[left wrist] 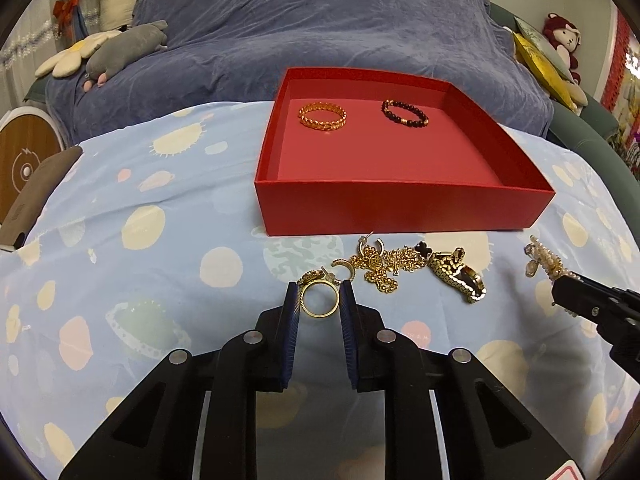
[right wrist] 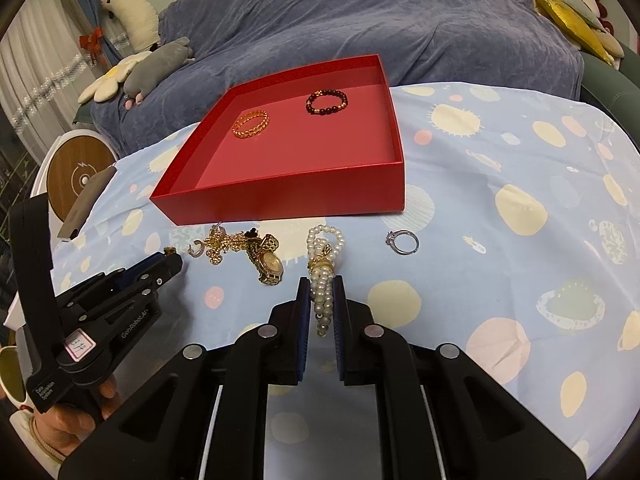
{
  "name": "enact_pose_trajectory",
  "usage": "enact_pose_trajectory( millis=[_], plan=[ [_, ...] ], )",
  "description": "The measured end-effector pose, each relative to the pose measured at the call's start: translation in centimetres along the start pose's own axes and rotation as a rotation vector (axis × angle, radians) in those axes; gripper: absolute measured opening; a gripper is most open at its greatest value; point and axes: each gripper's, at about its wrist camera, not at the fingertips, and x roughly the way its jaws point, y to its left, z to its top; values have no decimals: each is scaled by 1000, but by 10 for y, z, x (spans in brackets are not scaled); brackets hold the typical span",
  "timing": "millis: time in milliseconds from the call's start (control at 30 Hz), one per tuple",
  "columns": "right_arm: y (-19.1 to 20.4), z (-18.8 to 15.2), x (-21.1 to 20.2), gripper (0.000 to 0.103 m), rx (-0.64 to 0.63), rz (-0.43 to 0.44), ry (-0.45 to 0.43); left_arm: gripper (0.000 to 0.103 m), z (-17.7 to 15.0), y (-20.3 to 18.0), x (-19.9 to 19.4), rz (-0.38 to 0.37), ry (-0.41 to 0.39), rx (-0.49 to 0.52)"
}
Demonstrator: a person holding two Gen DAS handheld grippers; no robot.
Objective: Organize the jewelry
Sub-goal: 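Grasp the gold ring with the left gripper while the right holds the pearls, then carry the ring and pearl strand into the red box and open both grippers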
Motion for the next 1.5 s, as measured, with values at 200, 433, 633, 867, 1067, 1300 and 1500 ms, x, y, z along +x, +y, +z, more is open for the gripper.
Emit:
enact_pose_trajectory(
  millis=[200, 433, 633, 867, 1067, 1300, 1500],
  plan=[
    [3, 4, -9, 10, -2, 15, -23, 17, 6, 9, -31, -41, -38, -30],
    [1, 19, -23, 10, 20, 40, -60, 17, 14, 14, -48, -61, -55, -39],
    [1, 67, -35, 10, -17, 68, -129, 17, 57, 10, -51, -49, -91, -1],
    [2, 124, 12, 10, -42, 63, -142, 17, 117, 7, 1, -74, -51, -29],
    [1, 144, 72, 10, -57, 32, -93, 17, 143, 3, 54, -54, -16, -45],
    [-3, 148, 109, 10, -66, -4, -43, 17, 148, -1, 89, -30, 25, -31],
    [-3, 148, 119, 12, -77, -19, -28, 18, 145, -3, 104, -26, 50, -12]
  ],
)
